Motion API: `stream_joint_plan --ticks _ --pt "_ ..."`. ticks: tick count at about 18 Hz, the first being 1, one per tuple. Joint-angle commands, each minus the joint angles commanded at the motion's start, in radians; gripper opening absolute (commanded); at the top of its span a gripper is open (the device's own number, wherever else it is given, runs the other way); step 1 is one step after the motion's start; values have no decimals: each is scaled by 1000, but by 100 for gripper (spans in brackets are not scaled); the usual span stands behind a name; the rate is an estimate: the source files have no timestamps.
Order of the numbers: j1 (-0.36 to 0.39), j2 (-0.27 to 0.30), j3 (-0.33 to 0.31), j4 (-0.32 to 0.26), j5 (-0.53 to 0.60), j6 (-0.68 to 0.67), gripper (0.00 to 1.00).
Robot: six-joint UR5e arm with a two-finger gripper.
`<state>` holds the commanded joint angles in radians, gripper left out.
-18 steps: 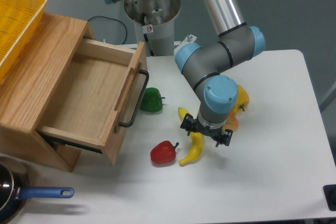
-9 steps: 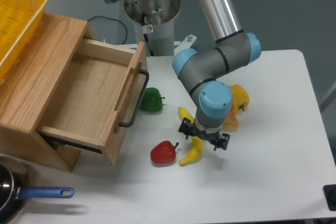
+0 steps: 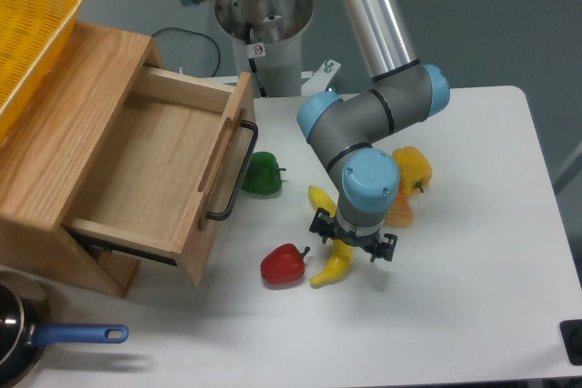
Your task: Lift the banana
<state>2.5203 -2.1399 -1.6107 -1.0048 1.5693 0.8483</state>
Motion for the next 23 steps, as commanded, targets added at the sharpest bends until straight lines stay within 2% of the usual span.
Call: stream_joint_plan --ticks 10,11,13,19,23 --pt "-3 -12 3 -3 0 3 99" --pt "-3 -12 3 -3 0 3 96" --pt "-3 -11 6 -3 0 3 80" --pt "-3 -6 6 -8 0 12 67" --pt "-3 -8 3 -8 0 12 48"
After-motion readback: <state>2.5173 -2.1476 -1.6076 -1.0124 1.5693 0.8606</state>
